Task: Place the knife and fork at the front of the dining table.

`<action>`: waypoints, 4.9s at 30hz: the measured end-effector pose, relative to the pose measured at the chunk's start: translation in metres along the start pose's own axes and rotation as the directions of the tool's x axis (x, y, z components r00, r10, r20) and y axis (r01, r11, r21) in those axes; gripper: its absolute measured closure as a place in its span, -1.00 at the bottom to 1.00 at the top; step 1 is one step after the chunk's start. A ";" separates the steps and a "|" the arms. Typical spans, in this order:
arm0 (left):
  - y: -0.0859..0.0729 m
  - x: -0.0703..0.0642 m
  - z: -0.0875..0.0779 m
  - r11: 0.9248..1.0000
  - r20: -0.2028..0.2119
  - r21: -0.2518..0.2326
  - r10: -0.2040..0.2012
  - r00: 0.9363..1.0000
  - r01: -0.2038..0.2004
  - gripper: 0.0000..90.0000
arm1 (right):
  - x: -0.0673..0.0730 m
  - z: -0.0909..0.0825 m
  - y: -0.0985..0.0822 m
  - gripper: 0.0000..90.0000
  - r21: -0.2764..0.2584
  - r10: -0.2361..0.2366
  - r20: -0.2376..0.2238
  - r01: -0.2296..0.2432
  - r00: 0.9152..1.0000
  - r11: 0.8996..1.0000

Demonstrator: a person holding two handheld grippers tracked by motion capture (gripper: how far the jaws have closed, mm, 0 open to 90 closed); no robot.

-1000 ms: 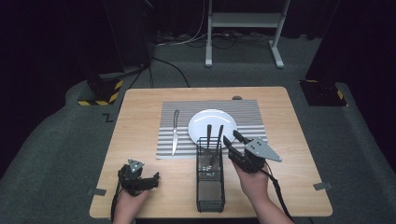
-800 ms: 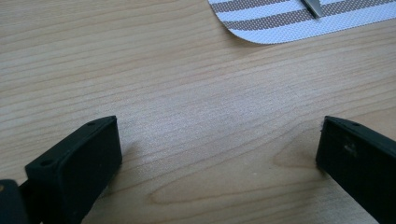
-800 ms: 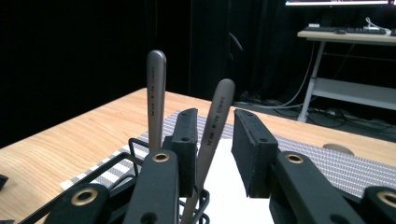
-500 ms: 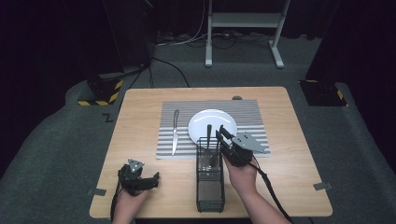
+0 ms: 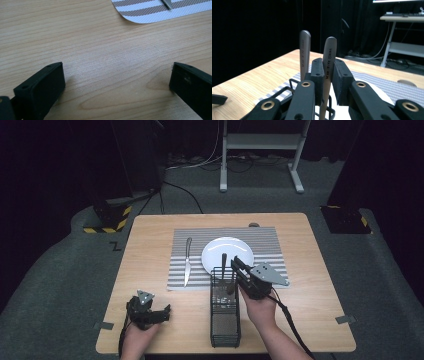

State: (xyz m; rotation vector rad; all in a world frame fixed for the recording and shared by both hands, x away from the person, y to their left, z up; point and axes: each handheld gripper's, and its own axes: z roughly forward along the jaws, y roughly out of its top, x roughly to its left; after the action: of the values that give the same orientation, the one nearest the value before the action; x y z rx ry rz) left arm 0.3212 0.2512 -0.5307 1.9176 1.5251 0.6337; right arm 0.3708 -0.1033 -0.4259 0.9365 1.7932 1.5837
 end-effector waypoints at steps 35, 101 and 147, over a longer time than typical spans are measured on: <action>0.000 0.000 0.000 1.000 0.001 0.000 0.001 1.000 -0.001 -0.99 | 0.024 -0.058 0.067 0.80 -0.316 -0.055 -0.063 0.032 0.997 0.948; 0.000 0.000 0.000 1.000 0.003 -0.001 0.000 1.000 0.000 -0.99 | -0.127 0.082 -0.025 0.80 0.140 0.090 0.367 -0.151 0.926 0.979; -0.001 0.000 -0.001 1.000 0.003 -0.002 -0.001 1.000 0.001 -0.98 | -0.161 0.141 -0.053 0.80 0.373 0.159 0.445 -0.344 0.881 0.862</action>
State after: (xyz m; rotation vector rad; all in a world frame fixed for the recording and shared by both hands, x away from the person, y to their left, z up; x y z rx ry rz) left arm 0.3204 0.2516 -0.5306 1.9151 1.5226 0.6317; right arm 0.5712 -0.1514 -0.5039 1.6480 1.8054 1.0162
